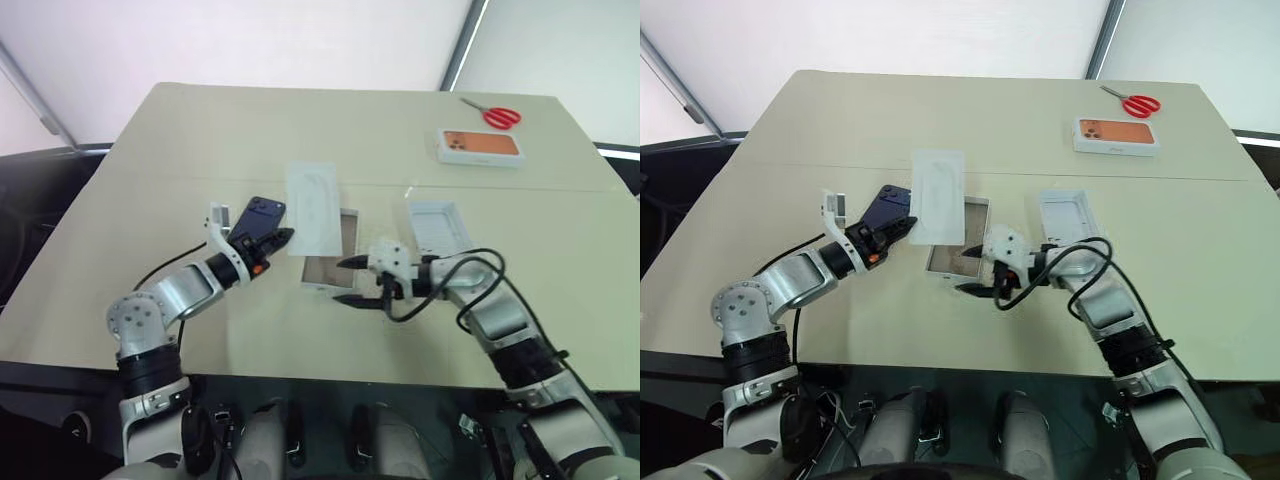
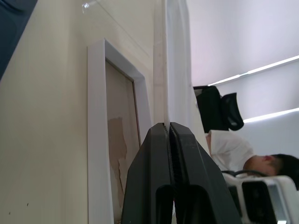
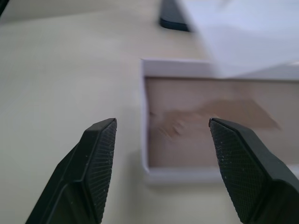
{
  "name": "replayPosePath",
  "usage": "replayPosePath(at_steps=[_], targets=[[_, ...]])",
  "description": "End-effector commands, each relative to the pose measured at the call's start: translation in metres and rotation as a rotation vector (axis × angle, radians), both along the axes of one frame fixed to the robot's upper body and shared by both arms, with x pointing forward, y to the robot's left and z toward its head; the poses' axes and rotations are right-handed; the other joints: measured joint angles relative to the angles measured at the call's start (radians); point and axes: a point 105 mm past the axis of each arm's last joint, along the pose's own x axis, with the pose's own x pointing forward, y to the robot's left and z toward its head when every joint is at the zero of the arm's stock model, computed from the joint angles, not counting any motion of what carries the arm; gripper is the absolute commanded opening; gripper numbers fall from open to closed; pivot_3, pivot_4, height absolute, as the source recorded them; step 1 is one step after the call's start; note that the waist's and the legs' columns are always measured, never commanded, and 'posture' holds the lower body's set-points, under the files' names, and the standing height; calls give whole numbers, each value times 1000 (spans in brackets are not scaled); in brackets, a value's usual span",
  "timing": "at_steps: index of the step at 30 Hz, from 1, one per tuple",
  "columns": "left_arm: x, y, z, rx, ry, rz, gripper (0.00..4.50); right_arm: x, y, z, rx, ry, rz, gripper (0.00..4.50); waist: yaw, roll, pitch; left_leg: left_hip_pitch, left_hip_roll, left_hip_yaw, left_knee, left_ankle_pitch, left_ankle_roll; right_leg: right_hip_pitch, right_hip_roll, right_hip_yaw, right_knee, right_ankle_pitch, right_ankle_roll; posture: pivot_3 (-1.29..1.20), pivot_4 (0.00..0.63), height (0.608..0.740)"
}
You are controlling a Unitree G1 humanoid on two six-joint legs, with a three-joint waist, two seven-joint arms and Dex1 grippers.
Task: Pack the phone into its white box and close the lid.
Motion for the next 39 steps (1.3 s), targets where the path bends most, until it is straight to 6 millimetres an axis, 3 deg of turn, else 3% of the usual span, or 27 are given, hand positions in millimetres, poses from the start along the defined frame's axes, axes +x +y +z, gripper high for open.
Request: replayPosePath(at_steps=[1,5,7,11,15,23,35,38,39], targets=[[0,-3,1,47,-27,-6,0,1,-26,24,17,-48,-46,3411,0,0,0,0,0,0,0,0,0,0,0,0,0,0,0,0,150,738],[3,-7,-11,97,-1,-20,0,7,-60,23,-28,-73,-153,3411,0,0,0,0,0,0,0,0,0,0,0,0,0,0,0,0,150,738],[2,-12,-18,112,27,-50,0,11,-66,23,-38,-96,-189,3411,-1,0,0,0,0,0,0,0,0,0,0,0,0,0,0,0,150,738],[-3,-21,-20,125,18,-112,0,13,-58,23,-20,-115,-194,3411,-1,0,0,0,1,0,0,0,0,-1,0,0,0,0,0,0,150,738],[1,-19,-18,122,10,-97,0,14,-54,23,-13,-133,-191,3411,0,0,0,0,1,0,0,0,0,-1,0,0,0,0,0,0,150,738],[6,-7,-16,116,6,-54,0,22,-63,25,-37,-166,-224,3411,-1,0,0,0,0,0,0,0,0,-1,0,0,0,0,0,0,150,738],[-1,-17,-22,107,20,-91,0,24,-62,26,-50,-202,-223,3411,-1,0,0,0,0,0,0,0,0,-1,0,0,0,0,0,0,150,738],[-1,-16,-21,108,21,-94,917,25,-61,26,-48,-205,-224,3440,0,0,0,0,1,0,0,0,0,-1,0,0,0,0,0,0,150,738],[-1,-16,-21,106,19,-90,1408,25,-60,26,-45,-204,-225,3440,0,0,0,0,1,0,0,0,0,-1,0,0,0,0,0,0,150,738]])
